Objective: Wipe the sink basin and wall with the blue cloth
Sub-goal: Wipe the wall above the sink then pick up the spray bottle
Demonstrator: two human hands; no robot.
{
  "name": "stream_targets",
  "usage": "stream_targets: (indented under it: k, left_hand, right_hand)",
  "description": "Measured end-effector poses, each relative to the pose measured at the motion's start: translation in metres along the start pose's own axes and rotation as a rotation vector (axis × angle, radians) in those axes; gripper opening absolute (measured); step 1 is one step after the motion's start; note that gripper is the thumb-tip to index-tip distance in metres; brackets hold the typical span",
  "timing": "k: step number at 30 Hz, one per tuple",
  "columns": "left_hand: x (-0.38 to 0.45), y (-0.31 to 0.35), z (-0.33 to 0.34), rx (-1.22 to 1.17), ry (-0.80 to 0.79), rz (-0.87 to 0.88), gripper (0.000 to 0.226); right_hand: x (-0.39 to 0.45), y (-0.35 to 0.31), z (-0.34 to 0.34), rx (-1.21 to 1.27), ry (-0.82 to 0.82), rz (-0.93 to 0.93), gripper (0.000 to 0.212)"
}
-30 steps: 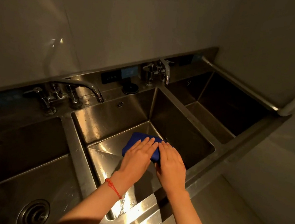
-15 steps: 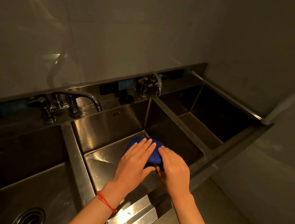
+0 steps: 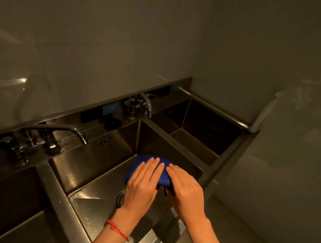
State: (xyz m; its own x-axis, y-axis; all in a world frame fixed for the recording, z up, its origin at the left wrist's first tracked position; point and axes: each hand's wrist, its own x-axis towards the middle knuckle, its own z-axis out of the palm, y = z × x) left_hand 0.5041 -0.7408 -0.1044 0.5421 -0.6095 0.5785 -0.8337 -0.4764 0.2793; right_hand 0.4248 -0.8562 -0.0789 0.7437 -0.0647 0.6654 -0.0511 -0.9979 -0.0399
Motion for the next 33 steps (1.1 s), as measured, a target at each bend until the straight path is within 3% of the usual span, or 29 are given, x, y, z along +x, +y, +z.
stream_targets:
  k: [13, 20, 25, 33]
  left_hand:
    - [0.038, 0.026, 0.024, 0.021, 0.024, 0.14, 0.074]
    - [0.062, 0.07, 0.062, 0.009, 0.015, 0.166, 0.076]
    - [0.085, 0.106, 0.089, 0.024, -0.024, 0.17, 0.084]
    - [0.123, 0.168, 0.133, 0.024, 0.023, 0.243, 0.06]
  right_hand:
    - [-0.006, 0.05, -0.008, -0.01, 0.018, 0.051, 0.055]
    - [-0.023, 0.116, -0.025, 0.012, -0.004, 0.069, 0.054]
    - [-0.036, 0.172, -0.041, -0.003, -0.053, 0.108, 0.066]
    - [-0.052, 0.245, -0.063, -0.068, -0.108, 0.194, 0.071]
